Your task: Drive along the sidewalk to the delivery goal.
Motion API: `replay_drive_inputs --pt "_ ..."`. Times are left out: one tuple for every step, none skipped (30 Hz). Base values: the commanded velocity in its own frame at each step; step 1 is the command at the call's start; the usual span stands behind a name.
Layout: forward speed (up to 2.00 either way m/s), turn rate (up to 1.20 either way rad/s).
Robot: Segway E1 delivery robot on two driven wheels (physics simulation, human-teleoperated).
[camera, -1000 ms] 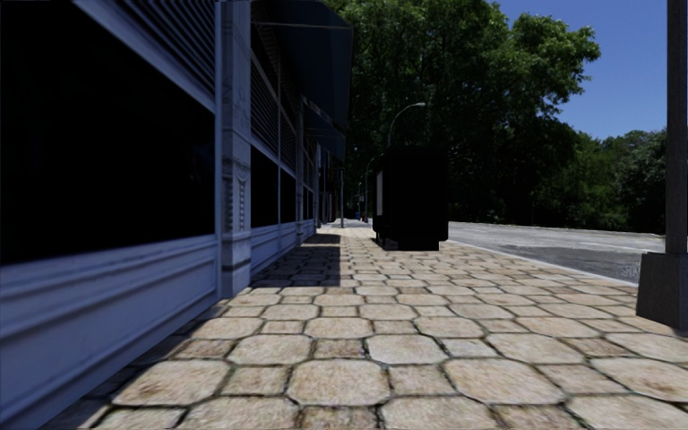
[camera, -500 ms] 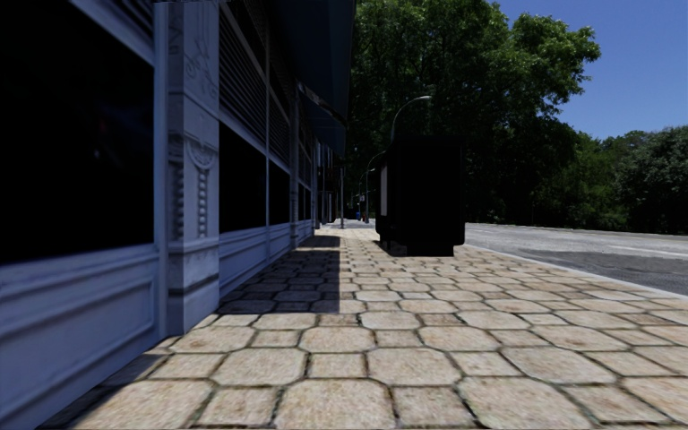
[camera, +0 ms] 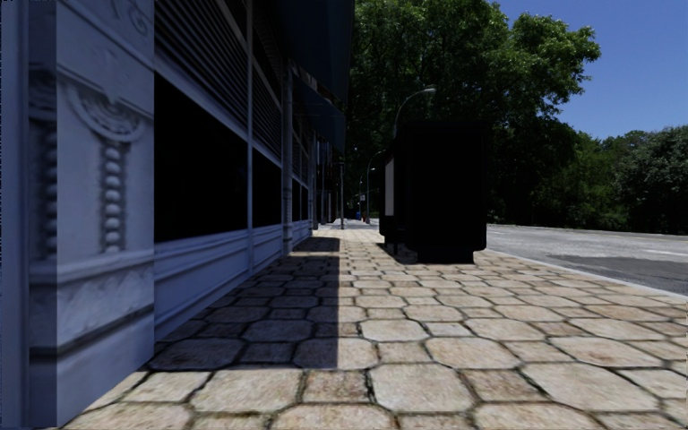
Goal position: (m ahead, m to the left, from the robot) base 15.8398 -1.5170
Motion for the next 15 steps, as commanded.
replay_drive_inputs --pt "2.00 0.00" --pt "2.00 0.00" --pt "2.00 0.00" --pt "2.00 0.00" --pt "2.00 0.00" --pt "2.00 0.00" --pt "2.00 0.00" --pt "2.00 0.00" --pt "2.00 0.00" --pt "2.00 0.00" --pt "2.00 0.00" --pt "2.00 0.00" --pt "2.00 0.00" --pt "2.00 0.00" --pt "2.00 0.00"
